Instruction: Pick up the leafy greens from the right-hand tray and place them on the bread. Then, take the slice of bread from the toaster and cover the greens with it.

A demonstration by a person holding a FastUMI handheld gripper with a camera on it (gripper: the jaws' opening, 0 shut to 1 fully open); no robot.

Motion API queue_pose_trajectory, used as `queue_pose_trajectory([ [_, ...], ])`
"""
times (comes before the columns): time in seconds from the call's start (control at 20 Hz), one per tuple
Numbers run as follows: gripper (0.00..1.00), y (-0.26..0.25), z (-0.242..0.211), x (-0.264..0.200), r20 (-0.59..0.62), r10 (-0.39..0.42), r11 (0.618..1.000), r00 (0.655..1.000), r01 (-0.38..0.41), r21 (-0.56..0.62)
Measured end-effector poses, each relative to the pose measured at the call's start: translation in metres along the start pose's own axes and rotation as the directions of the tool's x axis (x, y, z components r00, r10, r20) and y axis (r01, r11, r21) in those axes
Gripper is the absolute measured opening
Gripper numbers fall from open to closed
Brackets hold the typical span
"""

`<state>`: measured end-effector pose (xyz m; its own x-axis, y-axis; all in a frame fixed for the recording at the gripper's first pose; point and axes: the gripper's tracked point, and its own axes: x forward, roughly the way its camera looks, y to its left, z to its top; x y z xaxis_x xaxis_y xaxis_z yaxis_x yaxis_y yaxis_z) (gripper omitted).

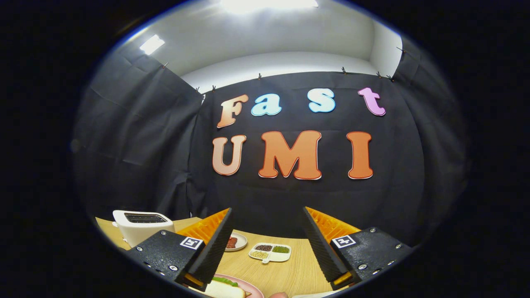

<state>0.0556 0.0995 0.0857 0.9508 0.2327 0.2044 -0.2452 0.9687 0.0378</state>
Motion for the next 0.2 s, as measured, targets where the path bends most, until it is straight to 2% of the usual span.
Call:
queue_pose_trajectory([
  [0.2,0.97,0.0012,-0.0067,-0.0010,-0.014,-0.004,1.000,1.000,0.003,-0.017],
])
